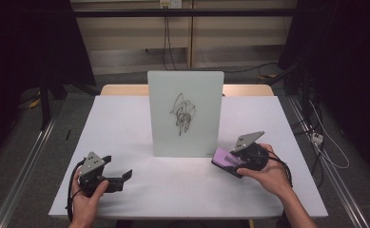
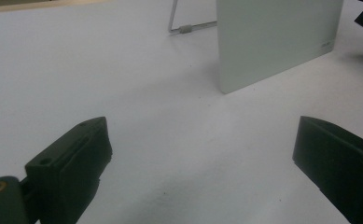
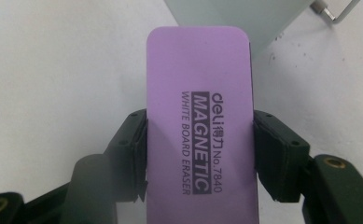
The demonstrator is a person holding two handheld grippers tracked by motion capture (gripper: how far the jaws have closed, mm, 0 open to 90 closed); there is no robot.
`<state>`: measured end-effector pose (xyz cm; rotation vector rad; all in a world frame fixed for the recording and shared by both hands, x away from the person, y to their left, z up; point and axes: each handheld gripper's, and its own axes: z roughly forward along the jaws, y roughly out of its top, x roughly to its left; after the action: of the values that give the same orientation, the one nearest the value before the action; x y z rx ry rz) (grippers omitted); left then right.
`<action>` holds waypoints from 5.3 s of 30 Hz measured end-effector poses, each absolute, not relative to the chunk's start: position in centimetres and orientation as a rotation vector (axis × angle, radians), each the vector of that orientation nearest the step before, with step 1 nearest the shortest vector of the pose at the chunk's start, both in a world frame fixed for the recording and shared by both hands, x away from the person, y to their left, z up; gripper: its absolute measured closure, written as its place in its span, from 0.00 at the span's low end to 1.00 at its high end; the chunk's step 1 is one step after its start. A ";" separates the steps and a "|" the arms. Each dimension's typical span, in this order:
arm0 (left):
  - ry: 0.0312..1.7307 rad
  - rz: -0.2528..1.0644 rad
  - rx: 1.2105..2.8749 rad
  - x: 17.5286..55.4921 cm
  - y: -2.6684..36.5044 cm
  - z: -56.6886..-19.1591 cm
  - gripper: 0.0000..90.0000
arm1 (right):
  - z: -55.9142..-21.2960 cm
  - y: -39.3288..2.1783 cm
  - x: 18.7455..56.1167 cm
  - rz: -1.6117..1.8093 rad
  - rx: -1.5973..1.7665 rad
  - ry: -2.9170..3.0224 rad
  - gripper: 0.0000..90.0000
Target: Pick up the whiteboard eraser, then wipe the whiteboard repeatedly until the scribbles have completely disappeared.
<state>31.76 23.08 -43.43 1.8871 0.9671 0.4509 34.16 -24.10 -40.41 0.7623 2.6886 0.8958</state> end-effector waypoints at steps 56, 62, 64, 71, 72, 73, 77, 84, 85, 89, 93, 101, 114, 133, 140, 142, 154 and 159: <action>0.979 0.452 1.895 31.7 23.4 -43.3 0.05 | -34.8 -18.9 35.3 1.199 0.683 2.434 0.46; 0.972 0.453 1.908 31.7 23.4 -43.3 0.05 | -33.7 -18.3 36.1 1.246 0.654 2.399 0.46; 0.973 0.451 1.908 31.7 23.4 -43.3 0.05 | -33.4 -18.2 36.2 1.248 0.651 2.390 0.46; 0.974 0.450 1.907 31.7 23.5 -43.3 0.05 | -31.4 -17.3 37.4 1.259 0.627 2.353 0.46; 0.976 0.453 1.903 31.7 23.5 -43.3 0.05 | -31.3 -17.2 37.5 1.264 0.622 2.351 0.46; 0.975 0.455 1.903 31.7 23.5 -43.3 0.05 | -31.1 -17.2 37.7 1.272 0.618 2.346 0.46; 0.974 0.448 1.900 31.7 23.5 -43.3 0.05 | -30.5 -16.9 38.3 1.292 0.616 2.325 0.46; 0.976 0.451 1.911 31.8 23.5 -43.3 0.05 | -29.3 -16.6 39.4 1.290 0.602 2.300 0.46; 0.975 0.451 1.910 31.8 23.5 -43.3 0.05 | -28.9 -16.6 39.7 1.287 0.603 2.290 0.46; 0.975 0.450 1.911 31.8 23.5 -43.4 0.05 | -28.3 -16.3 40.4 1.280 0.602 2.278 0.46; 0.971 0.443 1.920 31.8 23.5 -43.4 0.05 | -28.2 -16.2 40.9 1.267 0.602 2.273 0.46; 0.976 0.447 1.914 31.8 23.5 -43.4 0.05 | -28.5 -15.4 41.8 1.237 0.581 2.280 0.46; 0.968 0.445 1.927 31.8 23.4 -43.4 0.05 | -28.7 -15.1 42.2 1.168 0.558 2.281 0.46; 0.967 0.438 1.935 31.9 23.3 -43.5 0.05 | -30.3 -13.0 41.3 1.026 0.473 2.291 0.46; 0.973 0.443 1.929 31.9 23.2 -43.5 0.05 | -31.9 -12.2 40.8 0.998 0.446 2.337 0.46; 0.974 0.444 1.929 31.9 23.2 -43.6 0.05 | -32.4 -11.9 40.7 0.982 0.437 2.354 0.46; 0.971 0.440 1.931 31.9 23.3 -43.5 0.05 | -33.6 -11.0 40.5 0.977 0.422 2.405 0.46; 0.966 0.441 1.931 31.9 23.3 -43.5 0.05 | -31.8 -11.4 40.9 0.999 0.451 2.342 0.46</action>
<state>31.89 23.31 -43.50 1.9306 0.9659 0.4411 40.93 -11.45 -31.78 0.4507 2.3422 0.9994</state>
